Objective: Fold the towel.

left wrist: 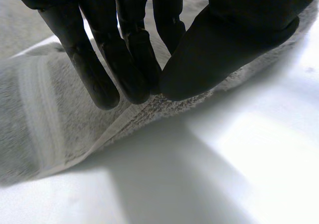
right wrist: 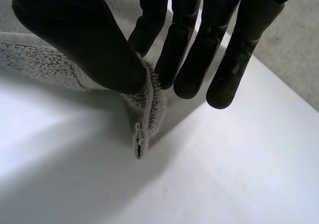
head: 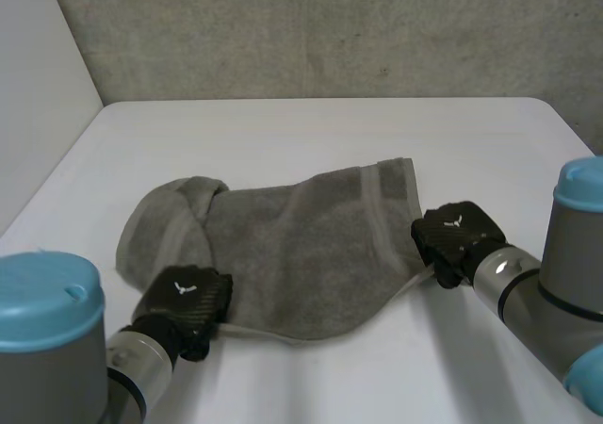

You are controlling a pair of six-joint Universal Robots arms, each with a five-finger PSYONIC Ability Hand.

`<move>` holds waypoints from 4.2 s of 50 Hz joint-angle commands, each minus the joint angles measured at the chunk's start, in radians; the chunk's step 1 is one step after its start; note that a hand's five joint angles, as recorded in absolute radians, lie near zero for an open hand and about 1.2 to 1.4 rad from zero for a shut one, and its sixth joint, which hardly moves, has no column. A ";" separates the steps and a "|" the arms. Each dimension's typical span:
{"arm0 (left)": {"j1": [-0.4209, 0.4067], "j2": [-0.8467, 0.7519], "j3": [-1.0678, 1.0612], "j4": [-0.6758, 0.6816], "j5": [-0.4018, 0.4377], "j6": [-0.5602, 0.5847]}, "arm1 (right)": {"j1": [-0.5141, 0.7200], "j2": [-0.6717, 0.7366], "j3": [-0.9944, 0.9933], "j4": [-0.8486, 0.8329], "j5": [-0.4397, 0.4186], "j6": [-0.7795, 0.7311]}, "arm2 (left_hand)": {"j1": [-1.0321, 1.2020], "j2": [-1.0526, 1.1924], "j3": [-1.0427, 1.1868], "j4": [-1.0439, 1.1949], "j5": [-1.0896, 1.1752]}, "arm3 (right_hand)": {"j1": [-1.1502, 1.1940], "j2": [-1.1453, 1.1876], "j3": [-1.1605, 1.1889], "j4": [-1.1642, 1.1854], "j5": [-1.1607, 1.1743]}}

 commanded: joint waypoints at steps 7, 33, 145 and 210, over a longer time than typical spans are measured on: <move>0.004 -0.005 0.041 0.090 0.004 -0.002 | -0.067 -0.007 0.140 -0.189 0.002 0.025 | -0.830 -0.852 -0.850 -0.851 -0.842 | 0.005 0.182 0.183 0.179 0.185; 0.402 0.078 -0.124 0.118 0.215 0.091 | -0.158 0.007 0.144 -0.261 0.009 0.045 | -0.936 -0.958 -0.956 -0.957 -0.948 | 0.005 0.182 0.183 0.179 0.185; 0.629 -0.238 -0.034 0.302 0.554 0.378 | -0.145 0.087 0.140 -0.262 0.006 0.032 | -0.587 -0.609 -0.607 -0.608 -0.599 | 0.005 0.182 0.183 0.179 0.185; 0.606 -0.242 -0.029 0.328 0.553 0.365 | -0.144 0.099 0.135 -0.261 0.008 0.029 | 0.199 0.178 0.179 0.179 0.188 | 0.005 0.182 0.183 0.179 0.185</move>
